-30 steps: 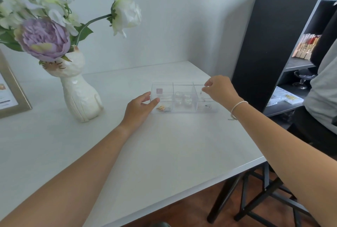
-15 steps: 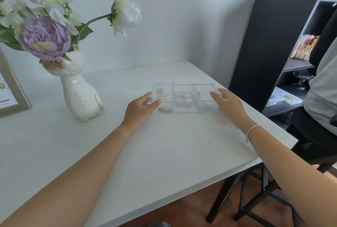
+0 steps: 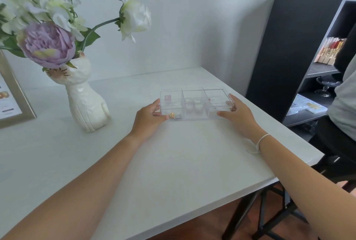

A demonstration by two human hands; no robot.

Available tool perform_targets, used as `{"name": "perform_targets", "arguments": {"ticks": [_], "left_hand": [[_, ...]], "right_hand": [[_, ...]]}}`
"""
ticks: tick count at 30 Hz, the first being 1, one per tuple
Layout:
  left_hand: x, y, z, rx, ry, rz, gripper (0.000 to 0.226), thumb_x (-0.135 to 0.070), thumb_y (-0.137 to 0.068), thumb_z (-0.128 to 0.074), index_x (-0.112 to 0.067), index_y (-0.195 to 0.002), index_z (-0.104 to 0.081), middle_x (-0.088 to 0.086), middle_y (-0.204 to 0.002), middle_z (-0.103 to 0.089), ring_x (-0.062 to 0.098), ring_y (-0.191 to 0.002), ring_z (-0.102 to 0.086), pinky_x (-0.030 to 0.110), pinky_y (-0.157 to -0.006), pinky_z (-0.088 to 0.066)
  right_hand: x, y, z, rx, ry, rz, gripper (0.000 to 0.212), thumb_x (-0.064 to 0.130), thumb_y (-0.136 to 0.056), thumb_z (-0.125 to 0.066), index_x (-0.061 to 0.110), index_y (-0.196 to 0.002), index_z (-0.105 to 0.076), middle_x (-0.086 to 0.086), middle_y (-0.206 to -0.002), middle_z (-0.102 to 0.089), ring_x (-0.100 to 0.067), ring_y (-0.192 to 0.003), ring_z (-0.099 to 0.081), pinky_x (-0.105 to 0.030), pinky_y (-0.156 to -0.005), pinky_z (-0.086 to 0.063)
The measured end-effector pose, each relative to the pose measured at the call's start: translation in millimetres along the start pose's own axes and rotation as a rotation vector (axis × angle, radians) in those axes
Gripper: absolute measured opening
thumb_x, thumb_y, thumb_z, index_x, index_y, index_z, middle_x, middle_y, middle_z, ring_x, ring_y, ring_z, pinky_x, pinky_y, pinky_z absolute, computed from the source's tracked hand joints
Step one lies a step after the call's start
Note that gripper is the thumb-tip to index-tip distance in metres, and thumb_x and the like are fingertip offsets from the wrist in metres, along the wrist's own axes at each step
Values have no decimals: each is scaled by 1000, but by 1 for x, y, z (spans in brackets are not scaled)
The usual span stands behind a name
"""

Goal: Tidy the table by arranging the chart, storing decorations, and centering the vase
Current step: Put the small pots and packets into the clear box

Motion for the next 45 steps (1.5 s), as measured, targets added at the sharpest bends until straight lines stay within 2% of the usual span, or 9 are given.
{"name": "perform_targets", "arguments": {"ticks": [7,11,14,18,21,27,38,43,45], "left_hand": [[2,-26,2,-88,-41,0,51,-17,-82,-66,-27,-130,-53,-5,-124,-64,4,-90,-63,-3,-66,-38],[10,-50,1,-139,-62,59,61,-20,-83,-67,-17,-139,-43,3,-132,-58,20,-103,-62,20,-82,-40],[15,-70,0,-151,-73,66,56,-22,-83,-67,-17,-134,-47,4,-130,-60,24,-108,-62,25,-88,-44],[22,-96,2,-191,-77,56,40,-17,-82,-66,-12,-120,-55,6,-116,-64,28,-97,-63,22,-73,-39],[27,-115,3,-213,-87,50,23,-15,-81,-66,-13,-101,-53,0,-99,-53,20,-80,-48,22,-68,-35],[36,-148,7,-245,-105,32,22,-13,-79,-66,-19,-93,-50,0,-95,-48,14,-83,-39,25,-69,-32],[46,-186,14,-290,-141,41,34,-8,-81,-61,-13,-115,-60,-4,-104,-53,13,-92,-48,21,-69,-38],[49,-191,13,-284,-136,59,22,-9,-81,-60,-20,-100,-55,-1,-100,-52,18,-89,-48,25,-71,-40],[48,-190,13,-284,-143,61,27,-10,-82,-60,-15,-108,-58,0,-102,-56,17,-90,-49,25,-72,-40]], "right_hand": [[11,-40,-22,23,-59,13,75,14,-81,-67,22,-144,-27,-7,-142,-45,-17,-127,-42,-22,-95,-31],[16,-71,-35,16,-93,20,73,9,-81,-65,21,-143,-28,-8,-143,-44,-18,-129,-42,-27,-103,-33],[18,-96,-44,16,-87,37,72,8,-81,-64,20,-143,-30,-8,-142,-45,-18,-128,-42,-26,-101,-33],[20,-130,-56,17,-79,63,70,8,-82,-64,19,-143,-31,-8,-141,-46,-19,-127,-43,-22,-97,-32],[21,-152,-65,17,-64,82,70,8,-82,-64,19,-143,-31,-8,-140,-47,-19,-126,-44,-20,-94,-31],[23,-194,-80,30,-10,129,69,11,-82,-65,19,-142,-32,-9,-137,-49,-20,-124,-45,-21,-92,-31],[22,-250,-101,54,11,165,69,7,-81,-65,17,-140,-32,-12,-136,-49,-24,-121,-49,-23,-86,-36],[19,-257,-103,52,47,160,68,10,-82,-65,19,-140,-32,-10,-135,-50,-25,-119,-50,-24,-84,-37],[19,-258,-103,53,64,162,69,11,-82,-64,20,-141,-30,-10,-135,-50,-24,-120,-49,-25,-85,-37]]}}
Point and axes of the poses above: each hand's wrist, its own y-axis away from the middle knuckle, its own z-axis out of the back of the hand, x = y × z, the point moved 6 cm from there along -y, towards the middle knuckle
